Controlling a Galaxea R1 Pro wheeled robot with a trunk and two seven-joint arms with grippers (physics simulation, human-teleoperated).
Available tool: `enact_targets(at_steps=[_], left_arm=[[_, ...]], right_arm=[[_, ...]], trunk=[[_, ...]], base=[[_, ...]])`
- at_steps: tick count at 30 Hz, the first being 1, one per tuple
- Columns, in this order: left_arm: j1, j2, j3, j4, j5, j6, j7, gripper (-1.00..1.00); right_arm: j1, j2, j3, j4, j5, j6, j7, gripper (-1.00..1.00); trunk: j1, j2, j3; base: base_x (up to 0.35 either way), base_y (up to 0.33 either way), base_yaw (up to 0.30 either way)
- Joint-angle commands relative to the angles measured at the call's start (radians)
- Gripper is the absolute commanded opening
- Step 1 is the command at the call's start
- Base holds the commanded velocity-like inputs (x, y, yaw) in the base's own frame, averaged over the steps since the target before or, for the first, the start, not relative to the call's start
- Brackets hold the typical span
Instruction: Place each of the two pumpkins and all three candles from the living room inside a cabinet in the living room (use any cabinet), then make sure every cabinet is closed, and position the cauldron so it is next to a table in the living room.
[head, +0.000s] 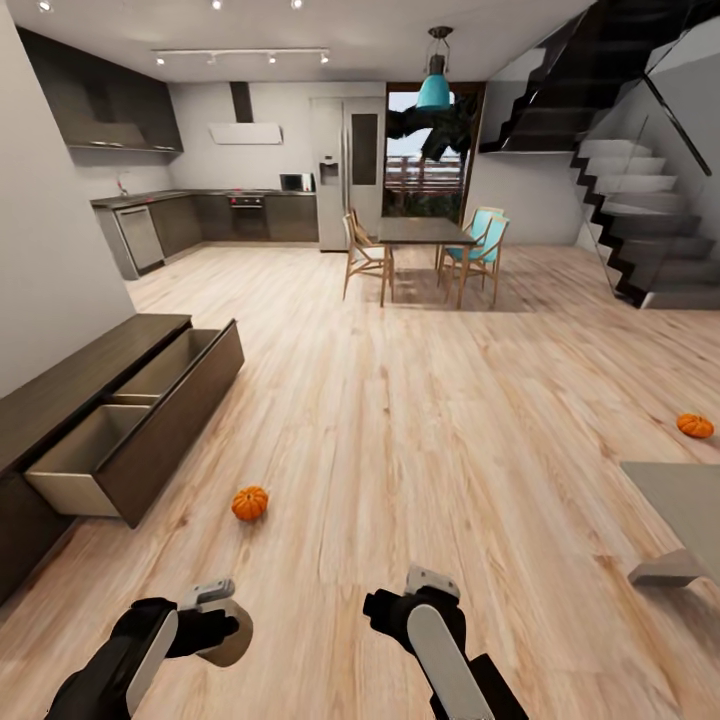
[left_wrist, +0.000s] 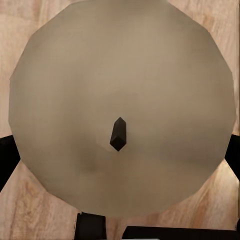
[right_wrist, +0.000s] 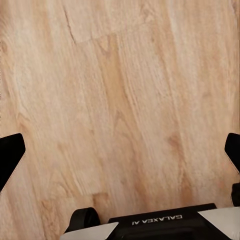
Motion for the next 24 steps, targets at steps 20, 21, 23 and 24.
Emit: enact_targets(at_steps=[20,21,23,24], left_arm=[[0.0,0.0,0.001,0.0,0.0,-0.002,0.002,-1.0],[0.0,0.0,0.001,0.0,0.0,-0.002,0.002,-1.0],[0.0,0.0,0.001,0.0,0.001,-0.002,0.002,-1.0],[0.0,0.0,0.001,0.0,0.0,-0.002,0.002,-1.0]], right_arm=[[-0.001,0.0,0.005,0.004,0.001,-0.001,0.005,1.0],[-0.001,0.0,0.006,0.005,0.001,-0.001,0.005,1.0],[-0.001,0.0,0.005,0.006,0.001,-0.002,0.005,1.0],[-0.001,0.0,0.005,0.006,0.001,-0.004,0.005,1.0]], trunk=[[0.0,0.0,0.0],[0.0,0.0,0.0],[0.0,0.0,0.0],[0.0,0.0,0.0]], base=[[0.326,-0.024,0.0],[0.327,0.0,0.0],[0.327,0.0,0.0],[0.327,0.0,0.0]])
